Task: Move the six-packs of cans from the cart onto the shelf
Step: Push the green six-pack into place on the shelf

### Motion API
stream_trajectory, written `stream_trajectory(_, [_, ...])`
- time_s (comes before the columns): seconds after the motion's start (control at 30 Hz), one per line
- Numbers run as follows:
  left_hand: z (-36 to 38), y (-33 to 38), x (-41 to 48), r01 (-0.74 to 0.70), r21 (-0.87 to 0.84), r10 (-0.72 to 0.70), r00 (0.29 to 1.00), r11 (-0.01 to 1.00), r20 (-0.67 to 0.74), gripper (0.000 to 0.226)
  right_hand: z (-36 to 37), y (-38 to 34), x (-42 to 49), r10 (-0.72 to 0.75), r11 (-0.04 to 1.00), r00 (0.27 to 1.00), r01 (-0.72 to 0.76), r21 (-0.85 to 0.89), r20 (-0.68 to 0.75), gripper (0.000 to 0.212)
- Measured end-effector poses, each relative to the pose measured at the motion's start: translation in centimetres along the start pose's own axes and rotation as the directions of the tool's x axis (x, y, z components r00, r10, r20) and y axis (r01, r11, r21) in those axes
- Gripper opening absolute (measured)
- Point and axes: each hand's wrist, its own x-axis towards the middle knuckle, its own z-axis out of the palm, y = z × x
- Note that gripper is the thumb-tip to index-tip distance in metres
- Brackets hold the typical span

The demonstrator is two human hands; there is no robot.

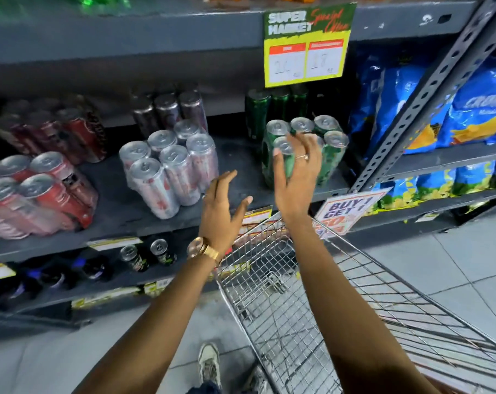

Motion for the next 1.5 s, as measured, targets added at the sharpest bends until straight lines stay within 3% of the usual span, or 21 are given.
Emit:
stream_trajectory(0.07, [-3.3,-1.3,-1.7,-0.069,0.113,0.086,0.984,0.991,-0.154,0.057,2.5,-2.0,-2.4,-0.105,0.988,0.992,0.097,0.119,0.064,0.034])
stream_trajectory(0.13, [-6.0,-2.8,-3.3,-0.004,0.211,0.075,0.942,0.978,-0.327,0.068,5.1,-3.4,-4.3,-0.115,0.966,0.973,0.062,0.253,0.201,0.034])
stream_trajectory(0.23, [-8.9,-5.7,-4.4,0.271,0.103,-0.193,0.860,0.957,-0.473,0.095,9.0,-5.4,-5.1,0.118,0.901,0.913,-0.264,0.344,0.390,0.043])
stream_trajectory(0.33, [-9.6,-8.4,-3.1,0.495,-0.159,-0.519,0.829,0.854,-0.208,0.103,11.6,-6.5,-3.6,0.357,0.700,0.778,-0.589,0.404,0.517,0.039])
stream_trajectory(0.4, [-9.6,-9.0,-1.7,0.552,-0.309,-0.573,0.819,0.774,0.027,0.095,12.7,-6.4,-2.2,0.453,0.646,0.689,-0.691,0.324,0.566,0.045])
stream_trajectory(0.5, [-9.2,-9.2,-0.3,0.581,-0.186,-0.584,0.810,0.793,0.040,0.080,13.2,-5.4,-1.2,0.522,0.684,0.619,-0.715,0.146,0.586,0.055])
stream_trajectory(0.63, [-9.0,-9.7,0.6,0.577,0.007,-0.576,0.816,0.817,-0.050,0.072,12.5,-5.1,-1.5,0.508,0.721,0.648,-0.680,0.131,0.568,0.052])
stream_trajectory(0.73, [-9.4,-10.1,1.0,0.574,0.079,-0.574,0.818,0.815,-0.027,0.072,11.9,-5.0,-3.3,0.542,0.700,0.669,-0.694,0.167,0.509,0.045])
stream_trajectory(0.87, [-9.4,-10.6,1.3,0.560,0.053,-0.561,0.827,0.827,0.024,0.069,10.8,-4.8,-4.5,0.543,0.699,0.645,-0.702,0.136,0.538,0.040])
stream_trajectory(0.97, [-9.1,-11.4,3.1,0.516,0.034,-0.517,0.852,0.856,0.086,0.070,11.0,-5.3,-3.0,0.553,0.711,0.668,-0.690,0.137,0.498,0.047])
stream_trajectory(1.17, [-8.4,-12.1,1.3,0.432,0.103,-0.434,0.901,0.896,-0.003,0.049,11.0,-4.8,-3.9,0.537,0.730,0.695,-0.667,0.150,0.479,0.045])
stream_trajectory(1.33, [-8.3,-12.2,0.6,0.415,0.136,-0.407,0.910,0.900,-0.082,0.055,11.2,-5.6,-3.8,0.528,0.727,0.708,-0.662,0.181,0.470,0.064])
stream_trajectory(1.5, [-7.4,-11.3,0.0,0.480,0.134,-0.461,0.875,0.867,-0.150,0.057,11.5,-5.2,-3.9,0.522,0.729,0.699,-0.663,0.169,0.489,0.056])
